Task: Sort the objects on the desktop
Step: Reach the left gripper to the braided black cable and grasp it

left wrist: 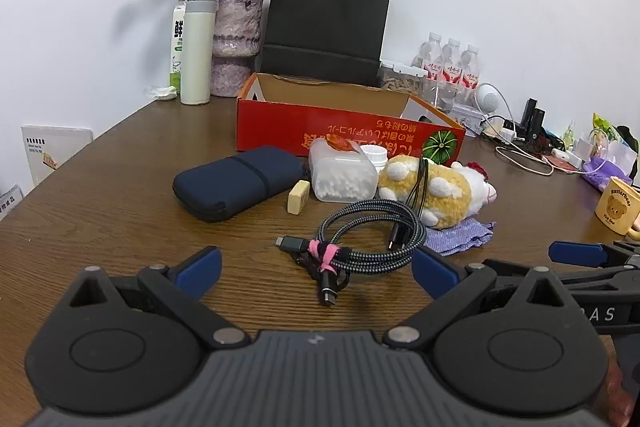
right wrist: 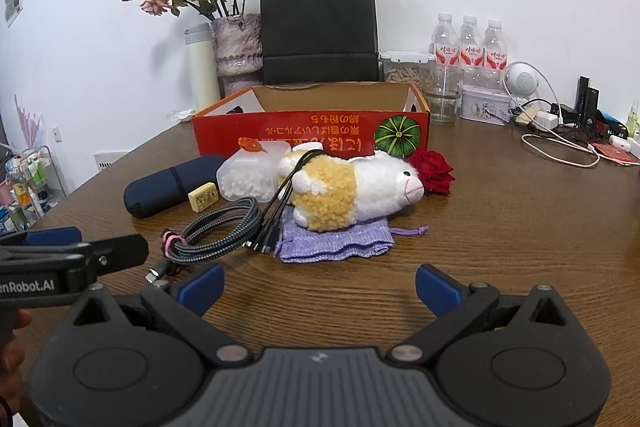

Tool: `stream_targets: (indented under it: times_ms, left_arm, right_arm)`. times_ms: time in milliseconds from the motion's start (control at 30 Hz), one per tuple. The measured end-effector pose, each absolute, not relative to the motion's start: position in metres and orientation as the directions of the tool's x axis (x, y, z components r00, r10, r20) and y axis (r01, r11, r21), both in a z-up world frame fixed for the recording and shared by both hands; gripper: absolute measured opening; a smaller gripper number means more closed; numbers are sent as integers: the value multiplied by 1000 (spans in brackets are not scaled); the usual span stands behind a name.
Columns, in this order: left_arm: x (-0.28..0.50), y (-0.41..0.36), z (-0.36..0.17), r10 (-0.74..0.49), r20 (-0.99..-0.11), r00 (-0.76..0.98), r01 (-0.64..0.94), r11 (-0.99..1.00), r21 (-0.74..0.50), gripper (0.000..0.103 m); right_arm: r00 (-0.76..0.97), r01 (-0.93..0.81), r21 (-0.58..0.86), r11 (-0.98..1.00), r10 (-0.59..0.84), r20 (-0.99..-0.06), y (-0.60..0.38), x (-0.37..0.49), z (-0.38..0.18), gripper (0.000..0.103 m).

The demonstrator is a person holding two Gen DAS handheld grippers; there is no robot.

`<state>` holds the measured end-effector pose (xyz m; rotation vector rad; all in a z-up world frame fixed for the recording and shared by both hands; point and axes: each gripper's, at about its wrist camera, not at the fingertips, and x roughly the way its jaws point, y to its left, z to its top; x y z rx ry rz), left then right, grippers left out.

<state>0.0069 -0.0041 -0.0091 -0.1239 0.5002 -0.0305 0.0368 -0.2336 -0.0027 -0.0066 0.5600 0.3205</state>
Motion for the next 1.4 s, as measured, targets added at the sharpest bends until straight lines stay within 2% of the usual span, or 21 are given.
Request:
stream_targets:
  times_ms: [600, 1400]
  left_arm:
    - [16, -8, -13, -71, -493, 867, 14, 993, -119, 103]
    - [91, -33, -24, -145, -599, 788, 129, 989, -70, 103]
  right_arm:
    - [790, -295, 84, 952, 293, -539, -238, 45, -8, 102]
    - [793, -230, 57, 971, 221, -567, -269, 89, -13, 102]
